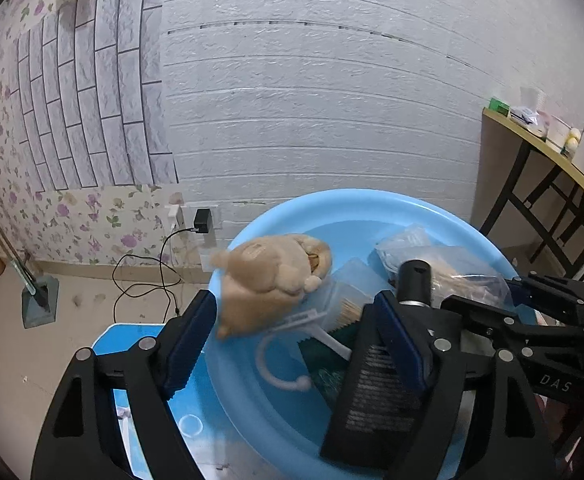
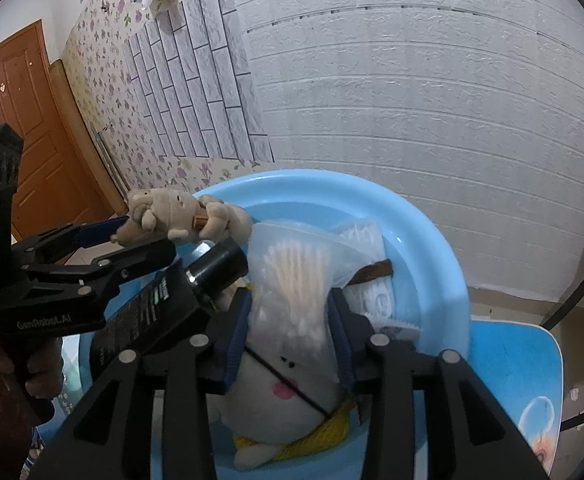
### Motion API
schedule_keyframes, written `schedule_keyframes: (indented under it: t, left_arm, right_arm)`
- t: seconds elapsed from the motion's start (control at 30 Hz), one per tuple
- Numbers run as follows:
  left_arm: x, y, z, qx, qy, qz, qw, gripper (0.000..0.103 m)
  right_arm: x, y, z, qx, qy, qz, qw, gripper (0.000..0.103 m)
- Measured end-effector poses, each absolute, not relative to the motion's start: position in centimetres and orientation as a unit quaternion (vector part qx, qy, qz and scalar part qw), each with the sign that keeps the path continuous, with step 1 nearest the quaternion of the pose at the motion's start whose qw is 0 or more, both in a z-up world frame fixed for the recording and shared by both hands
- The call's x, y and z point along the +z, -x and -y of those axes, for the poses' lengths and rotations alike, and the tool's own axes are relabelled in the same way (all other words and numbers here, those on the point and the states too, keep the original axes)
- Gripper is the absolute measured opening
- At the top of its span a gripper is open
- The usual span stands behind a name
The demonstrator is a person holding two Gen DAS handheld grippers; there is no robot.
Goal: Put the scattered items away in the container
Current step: 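Release the tan bear with left tool while right tool releases the swab bag into basin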
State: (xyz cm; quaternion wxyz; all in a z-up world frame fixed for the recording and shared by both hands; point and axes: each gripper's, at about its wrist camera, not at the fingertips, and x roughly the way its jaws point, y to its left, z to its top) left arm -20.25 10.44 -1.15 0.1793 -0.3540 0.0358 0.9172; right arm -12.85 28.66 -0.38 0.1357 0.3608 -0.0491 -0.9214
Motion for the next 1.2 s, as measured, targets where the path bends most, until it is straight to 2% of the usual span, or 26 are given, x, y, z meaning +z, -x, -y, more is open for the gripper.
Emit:
schedule_keyframes:
  t: [0.87, 1.2]
  left_arm:
    - [3.9, 13.2, -9.7, 0.927, 0.316, -0.034, 0.2, 0.081]
    - [4.2, 11.9, -9.4, 0.927, 0.313, -0.032, 0.203, 0.082]
  right_arm:
    - [4.1, 5.4, -27.8, -0.935, -0.326, 0.033, 0.133, 0.038]
    - [3.7, 4.5, -28.3, -0.938, -0.321, 0.039, 0.122, 0.037]
